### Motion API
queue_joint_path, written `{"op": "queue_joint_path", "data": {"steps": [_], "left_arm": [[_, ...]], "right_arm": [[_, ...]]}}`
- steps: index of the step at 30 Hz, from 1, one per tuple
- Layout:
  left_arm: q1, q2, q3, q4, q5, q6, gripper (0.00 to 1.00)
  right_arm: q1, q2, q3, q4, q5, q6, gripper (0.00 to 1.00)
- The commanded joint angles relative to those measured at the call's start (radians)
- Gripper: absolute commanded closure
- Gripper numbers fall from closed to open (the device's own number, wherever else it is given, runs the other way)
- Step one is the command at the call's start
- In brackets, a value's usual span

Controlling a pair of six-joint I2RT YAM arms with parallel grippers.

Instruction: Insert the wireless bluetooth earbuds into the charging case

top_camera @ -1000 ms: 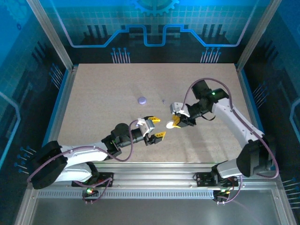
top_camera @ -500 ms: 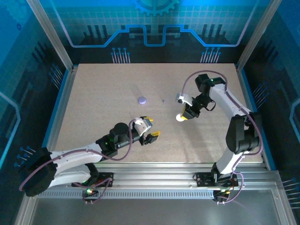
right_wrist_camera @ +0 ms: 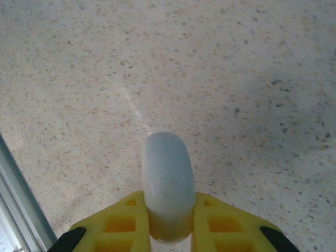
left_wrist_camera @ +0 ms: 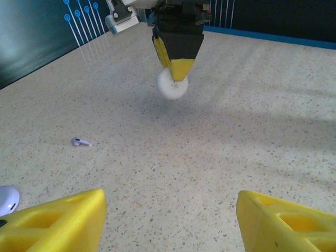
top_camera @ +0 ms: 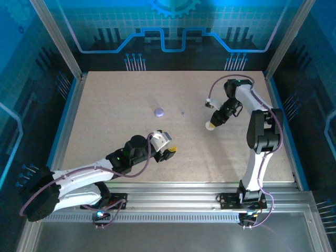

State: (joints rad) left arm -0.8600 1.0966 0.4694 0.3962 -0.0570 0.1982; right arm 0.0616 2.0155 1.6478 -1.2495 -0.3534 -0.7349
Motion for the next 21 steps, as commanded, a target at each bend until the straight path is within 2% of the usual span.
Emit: {"op": "queue_joint_path", "data": {"steps": [1, 13, 21], "left_arm": [[0.006, 0.032, 0.046, -0.045, -0.025, 0.027, 0.32], [0.005, 0.102, 0.089, -0.057, -0.044, 0.012, 0.33], [0.005, 0.124, 0.11, -0.074, -0.061, 0.009, 0.34]], "right_arm": [[-0.027, 0.051, 0.052, -0.075, 0.024, 0.042, 0.82], [-0.093, 0.148, 0.104, -0.128, 0.073, 0.066, 0.81], [-0.101, 0.191, 0.123, -0.135, 0.104, 0.065, 0.81]]}}
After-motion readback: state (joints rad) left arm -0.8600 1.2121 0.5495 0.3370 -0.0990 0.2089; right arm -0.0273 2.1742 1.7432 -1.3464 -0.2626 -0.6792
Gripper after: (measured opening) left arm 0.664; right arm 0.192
